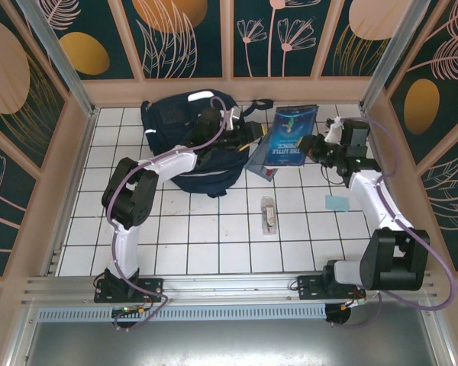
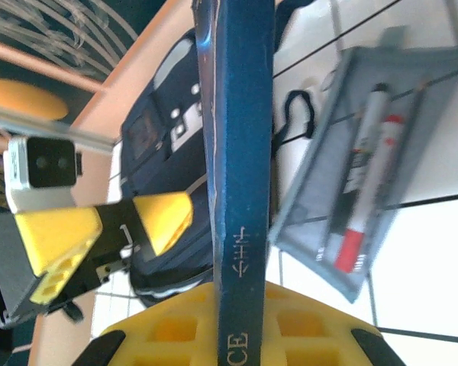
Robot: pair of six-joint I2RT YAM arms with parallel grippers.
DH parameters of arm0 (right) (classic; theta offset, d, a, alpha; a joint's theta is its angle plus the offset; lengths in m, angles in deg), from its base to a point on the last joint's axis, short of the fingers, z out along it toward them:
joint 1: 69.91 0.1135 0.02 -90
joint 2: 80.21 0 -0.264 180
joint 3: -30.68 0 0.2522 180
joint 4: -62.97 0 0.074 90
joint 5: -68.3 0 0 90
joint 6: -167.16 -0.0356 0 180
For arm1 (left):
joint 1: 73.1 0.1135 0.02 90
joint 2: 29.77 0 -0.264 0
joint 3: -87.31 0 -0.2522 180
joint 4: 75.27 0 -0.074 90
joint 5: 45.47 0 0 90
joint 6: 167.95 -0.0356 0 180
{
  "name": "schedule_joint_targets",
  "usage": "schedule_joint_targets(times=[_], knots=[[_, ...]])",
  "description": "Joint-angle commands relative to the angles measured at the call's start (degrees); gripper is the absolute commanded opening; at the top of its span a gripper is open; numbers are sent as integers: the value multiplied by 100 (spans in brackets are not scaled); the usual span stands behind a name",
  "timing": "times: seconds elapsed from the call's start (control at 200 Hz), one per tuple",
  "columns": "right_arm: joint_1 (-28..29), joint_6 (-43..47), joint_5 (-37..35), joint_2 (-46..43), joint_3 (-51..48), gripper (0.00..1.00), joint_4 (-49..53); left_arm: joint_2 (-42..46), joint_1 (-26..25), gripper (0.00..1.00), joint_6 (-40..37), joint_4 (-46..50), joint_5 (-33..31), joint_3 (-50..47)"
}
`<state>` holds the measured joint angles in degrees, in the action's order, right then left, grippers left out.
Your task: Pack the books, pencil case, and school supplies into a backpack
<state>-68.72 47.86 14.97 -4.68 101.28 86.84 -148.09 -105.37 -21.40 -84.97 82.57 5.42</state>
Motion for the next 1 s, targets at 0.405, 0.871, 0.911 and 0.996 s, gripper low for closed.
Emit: schedule_joint_targets(times=[0.405,0.871,0.911,0.996], knots=[[503,-1358,1407,270,190,0,-2189,72,-33,95,614,-1512,753,-446],[336,-664,1245,734,348,0,-1550,633,-24,31,1003,-2330,820,-1123],[323,-592,1205,791,428,0,-1456,669,-25,24,949,-2241,786,-1132],[348,-542,1176,936,608,0,-1360,738,-17,0,842,-2103,680,-1141]])
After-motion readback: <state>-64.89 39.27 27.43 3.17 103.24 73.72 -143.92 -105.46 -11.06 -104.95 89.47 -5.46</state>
